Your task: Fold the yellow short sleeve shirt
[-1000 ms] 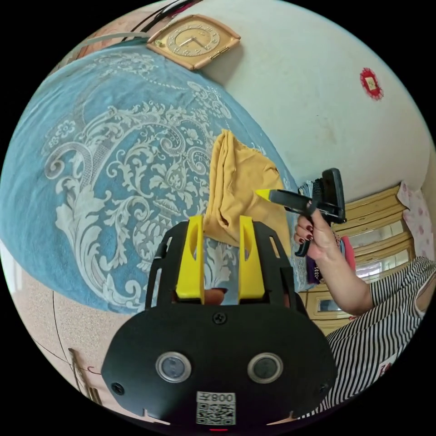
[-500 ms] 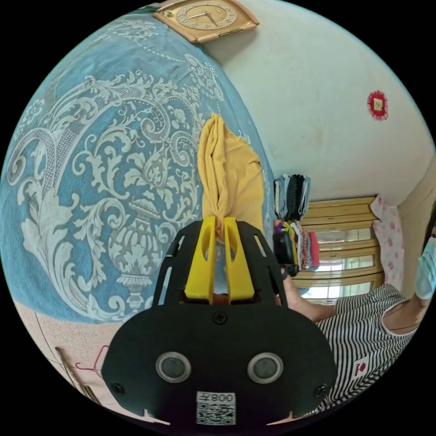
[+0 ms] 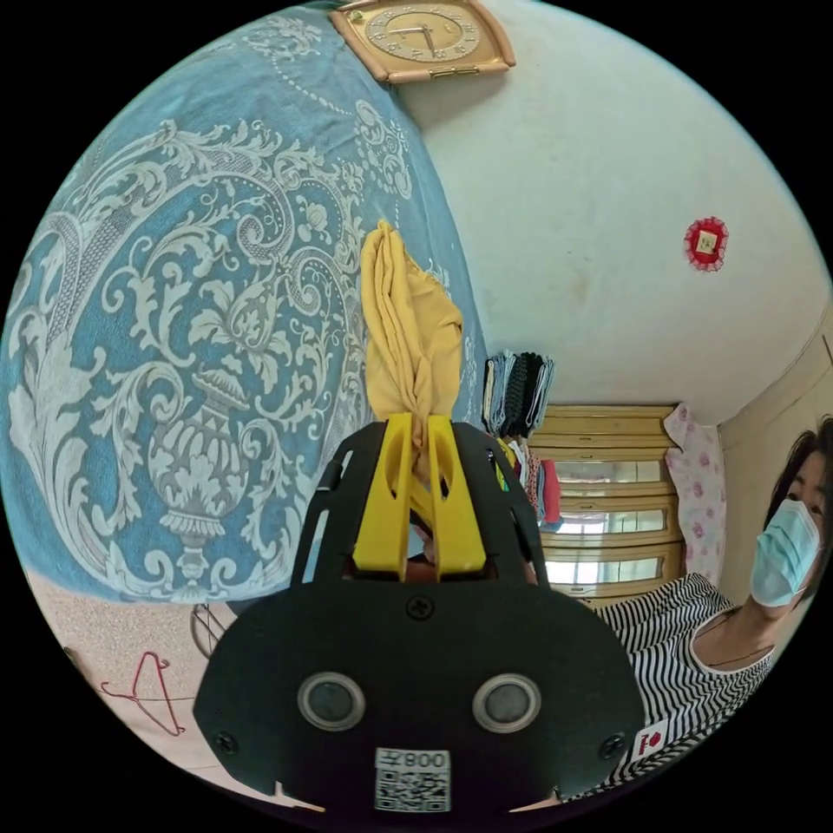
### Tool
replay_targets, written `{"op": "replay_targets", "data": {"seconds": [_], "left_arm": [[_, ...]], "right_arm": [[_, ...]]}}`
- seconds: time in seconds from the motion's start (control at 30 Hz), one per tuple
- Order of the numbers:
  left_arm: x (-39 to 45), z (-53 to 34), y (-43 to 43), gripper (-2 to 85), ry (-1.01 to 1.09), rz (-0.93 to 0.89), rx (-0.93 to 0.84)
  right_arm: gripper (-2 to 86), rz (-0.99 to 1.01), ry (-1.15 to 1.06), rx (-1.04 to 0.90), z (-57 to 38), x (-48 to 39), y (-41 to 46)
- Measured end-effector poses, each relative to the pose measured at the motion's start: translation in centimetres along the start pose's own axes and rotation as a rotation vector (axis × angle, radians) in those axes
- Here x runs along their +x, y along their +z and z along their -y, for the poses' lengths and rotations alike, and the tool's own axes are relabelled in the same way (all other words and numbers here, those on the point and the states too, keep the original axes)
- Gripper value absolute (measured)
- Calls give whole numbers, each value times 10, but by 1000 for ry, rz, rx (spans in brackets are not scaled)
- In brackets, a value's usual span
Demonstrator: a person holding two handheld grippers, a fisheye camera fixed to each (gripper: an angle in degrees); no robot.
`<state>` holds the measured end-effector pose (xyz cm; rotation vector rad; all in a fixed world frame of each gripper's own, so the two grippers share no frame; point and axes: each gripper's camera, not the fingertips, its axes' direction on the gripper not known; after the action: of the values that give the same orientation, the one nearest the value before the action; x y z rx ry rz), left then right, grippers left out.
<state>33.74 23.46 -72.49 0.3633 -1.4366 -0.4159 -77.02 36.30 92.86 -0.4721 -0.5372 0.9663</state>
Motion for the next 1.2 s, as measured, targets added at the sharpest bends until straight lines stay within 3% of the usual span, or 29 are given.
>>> {"op": "replay_targets", "data": {"seconds": [0.33,0.57,0.83,1.0,1.2], "left_arm": [[11,34,-24,72,-5,3,76],[31,122,18,122,49,130,-99],[75,181,57,131,82,61,-181],[106,197,77,114,82,88,-204],[151,193,91,37,95,194,-219]], "right_arm": [[2,-12,-15,5,-11,85,-20],[-2,-27,-25,-12,-12,149,-39],[-3,-31,-34,-37,-7,220,-72],[-3,-32,-31,-52,0,275,-97],[-3,-56,-60,-94,10,326,-140]]}}
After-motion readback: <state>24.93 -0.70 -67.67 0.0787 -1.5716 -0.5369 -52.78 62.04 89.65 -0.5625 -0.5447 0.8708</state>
